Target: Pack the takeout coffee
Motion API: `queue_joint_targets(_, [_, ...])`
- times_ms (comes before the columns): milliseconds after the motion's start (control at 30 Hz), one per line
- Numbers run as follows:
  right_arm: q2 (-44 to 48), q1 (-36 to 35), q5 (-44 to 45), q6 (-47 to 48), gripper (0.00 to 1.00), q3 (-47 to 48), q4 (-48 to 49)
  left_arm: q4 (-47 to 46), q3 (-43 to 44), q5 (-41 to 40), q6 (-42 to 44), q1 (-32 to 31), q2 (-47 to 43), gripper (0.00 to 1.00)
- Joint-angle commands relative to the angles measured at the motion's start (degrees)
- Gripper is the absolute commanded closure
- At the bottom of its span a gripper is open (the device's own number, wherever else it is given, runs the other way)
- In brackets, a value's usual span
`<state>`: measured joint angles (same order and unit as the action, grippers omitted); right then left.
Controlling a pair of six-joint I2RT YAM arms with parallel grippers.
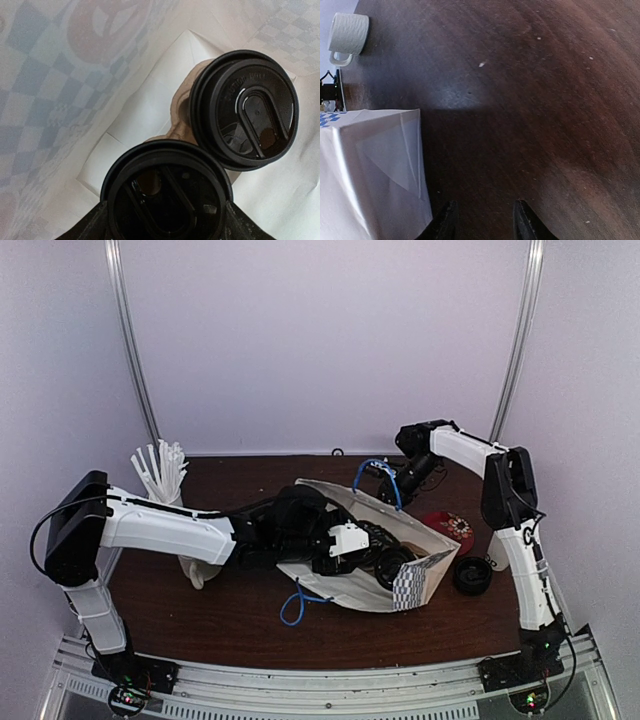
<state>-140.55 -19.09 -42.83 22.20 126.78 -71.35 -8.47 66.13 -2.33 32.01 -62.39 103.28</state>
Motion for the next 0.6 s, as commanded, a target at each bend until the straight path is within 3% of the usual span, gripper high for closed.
queue_joint_targets(0, [-3.9, -0.9, -6.5, 3.4, 0.59, 4.1, -7.2, -1.8, -1.0, 0.0, -1.0, 0.6, -0.2, 0.34])
queue_joint_targets(567, [-11.2, -6.3, -19.0, 14.3, 0.60, 8.6, -22.2, -4.3, -6.7, -0.6, -1.3, 0.4, -4.5, 0.34])
